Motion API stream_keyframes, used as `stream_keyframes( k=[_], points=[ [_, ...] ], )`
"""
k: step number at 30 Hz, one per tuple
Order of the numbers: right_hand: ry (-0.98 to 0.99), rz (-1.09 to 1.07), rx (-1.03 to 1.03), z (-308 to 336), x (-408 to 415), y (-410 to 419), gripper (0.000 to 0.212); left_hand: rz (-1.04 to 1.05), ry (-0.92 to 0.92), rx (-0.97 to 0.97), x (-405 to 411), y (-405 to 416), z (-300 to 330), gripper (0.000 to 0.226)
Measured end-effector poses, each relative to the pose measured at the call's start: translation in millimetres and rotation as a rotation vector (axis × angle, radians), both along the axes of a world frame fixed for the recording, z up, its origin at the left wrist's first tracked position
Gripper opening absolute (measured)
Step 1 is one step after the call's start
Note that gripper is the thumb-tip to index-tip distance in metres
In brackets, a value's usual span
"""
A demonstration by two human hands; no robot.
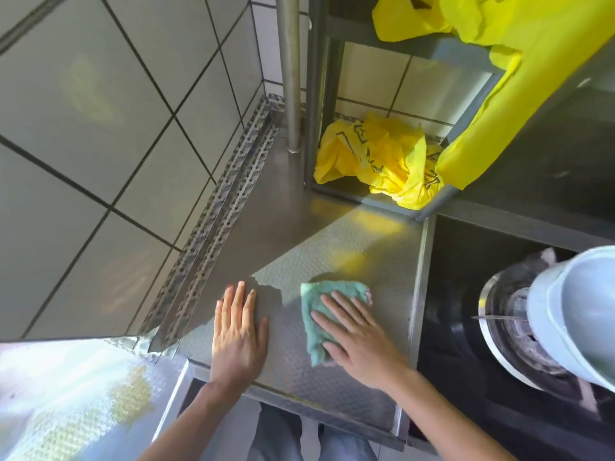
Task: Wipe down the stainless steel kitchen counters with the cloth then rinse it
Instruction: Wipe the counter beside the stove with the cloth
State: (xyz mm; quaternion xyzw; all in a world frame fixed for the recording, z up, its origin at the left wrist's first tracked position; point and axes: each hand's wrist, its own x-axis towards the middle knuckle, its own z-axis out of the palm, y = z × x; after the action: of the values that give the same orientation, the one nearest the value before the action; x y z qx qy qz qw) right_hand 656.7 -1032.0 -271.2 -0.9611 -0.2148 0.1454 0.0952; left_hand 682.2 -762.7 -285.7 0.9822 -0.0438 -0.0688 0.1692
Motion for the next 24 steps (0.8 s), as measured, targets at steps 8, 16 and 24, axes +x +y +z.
stream_keyframes(
  k=[8,16,24],
  points=[
    [0.033,-0.516,-0.120,7.3,89.4,-59.1,0.061,0.082,-0.031,-0.043,27.1,12.9,-0.4,0.060],
    [-0.099,-0.089,0.014,-6.8,62.7,47.9,0.055,0.134,-0.079,0.029,22.6,6.6,-10.2,0.061],
    [-0.036,-0.295,-0.102,-6.0,91.5,-68.6,0.060,0.130,-0.104,0.009,30.7,5.3,-8.8,0.058]
  ],
)
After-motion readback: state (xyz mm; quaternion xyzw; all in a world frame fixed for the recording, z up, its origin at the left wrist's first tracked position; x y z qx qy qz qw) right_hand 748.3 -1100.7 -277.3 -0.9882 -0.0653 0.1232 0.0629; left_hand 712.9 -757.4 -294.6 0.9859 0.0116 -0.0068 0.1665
